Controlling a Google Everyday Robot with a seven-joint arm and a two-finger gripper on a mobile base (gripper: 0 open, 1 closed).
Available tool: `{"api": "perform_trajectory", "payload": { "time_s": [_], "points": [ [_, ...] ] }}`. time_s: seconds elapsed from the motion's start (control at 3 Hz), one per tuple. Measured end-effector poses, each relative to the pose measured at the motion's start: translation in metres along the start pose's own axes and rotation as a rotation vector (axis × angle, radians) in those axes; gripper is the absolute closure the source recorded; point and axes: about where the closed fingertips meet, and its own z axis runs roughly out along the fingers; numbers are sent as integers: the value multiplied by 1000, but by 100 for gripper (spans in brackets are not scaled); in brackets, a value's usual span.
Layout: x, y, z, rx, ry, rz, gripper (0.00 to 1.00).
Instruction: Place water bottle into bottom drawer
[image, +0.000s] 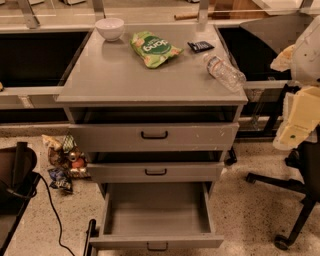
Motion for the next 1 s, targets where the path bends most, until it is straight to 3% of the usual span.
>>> {"api": "perform_trajectory", "payload": {
  "time_s": [0.33, 0.67, 1.0],
  "points": [
    [-1, -4, 2, 5, -7, -2, 0],
    [-6, -44, 27, 7, -66, 3, 0],
    [-8, -108, 63, 15, -162, 27, 0]
  ]
}}
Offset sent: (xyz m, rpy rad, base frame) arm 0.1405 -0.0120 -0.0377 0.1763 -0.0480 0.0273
